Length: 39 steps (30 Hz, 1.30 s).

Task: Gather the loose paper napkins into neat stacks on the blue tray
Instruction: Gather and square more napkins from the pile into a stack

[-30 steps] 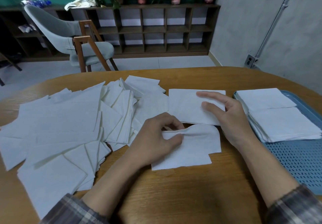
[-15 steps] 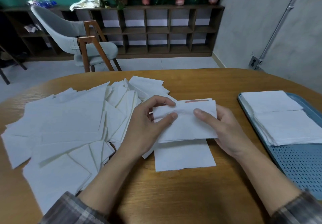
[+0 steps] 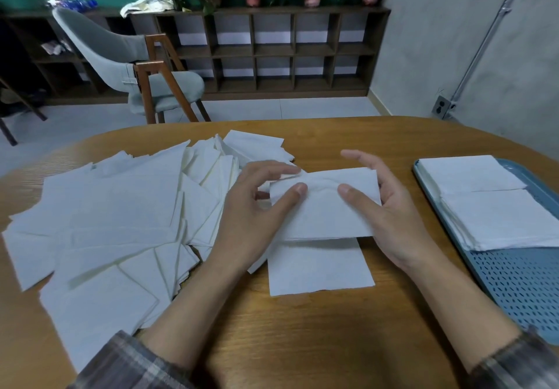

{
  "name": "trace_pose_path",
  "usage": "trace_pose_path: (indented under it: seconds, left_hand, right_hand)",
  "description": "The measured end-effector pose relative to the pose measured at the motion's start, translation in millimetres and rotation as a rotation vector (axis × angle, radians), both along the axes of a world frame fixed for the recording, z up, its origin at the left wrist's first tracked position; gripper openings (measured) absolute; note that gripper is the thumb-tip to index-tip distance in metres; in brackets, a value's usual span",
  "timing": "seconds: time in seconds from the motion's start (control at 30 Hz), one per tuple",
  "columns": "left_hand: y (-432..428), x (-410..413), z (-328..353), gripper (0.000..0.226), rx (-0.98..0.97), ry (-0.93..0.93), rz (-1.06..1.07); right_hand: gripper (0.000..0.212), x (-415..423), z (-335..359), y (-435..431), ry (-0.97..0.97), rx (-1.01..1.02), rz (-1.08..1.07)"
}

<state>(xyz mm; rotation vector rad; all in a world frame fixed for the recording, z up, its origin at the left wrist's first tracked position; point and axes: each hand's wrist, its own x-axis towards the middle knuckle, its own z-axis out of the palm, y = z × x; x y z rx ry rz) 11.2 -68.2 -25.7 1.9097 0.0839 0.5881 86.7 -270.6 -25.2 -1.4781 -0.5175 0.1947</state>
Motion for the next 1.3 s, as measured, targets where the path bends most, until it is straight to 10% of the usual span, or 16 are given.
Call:
trace_pose_path:
  seconds: [0.23, 0.5, 0.87, 1.13, 1.3]
  left_hand:
    - [-0.2, -1.4, 5.0, 0.020, -0.178, 0.086, -0.087]
    - [0.9, -1.5, 1.9, 0.021, -0.192, 0.054, -0.059]
    - [-2.4, 1.1, -20.9, 0.041, 0.661, 0.319, -0.287]
    - [-1.4, -2.0, -11.4, 0.008, 0.340, 0.291, -0.300]
    - [2.2, -6.2, 5.1, 0.007, 0.126, 0.181, -0.211]
  right_hand:
    - [0.060, 5.0, 1.0, -1.8, -0.009, 0.010, 0.000]
    - [0.018, 8.0, 0.8, -9.2, -0.087, -0.174, 0.106]
    - [0.033, 23.3, -8.4, -15.8, -0.205, -0.304, -0.260]
    - [0.016, 17.9, -1.2, -14.0, -0.212, -0.310, -0.139]
    - [0.048, 7.6, 1.6, -9.1, -0.069, -0.186, 0.105]
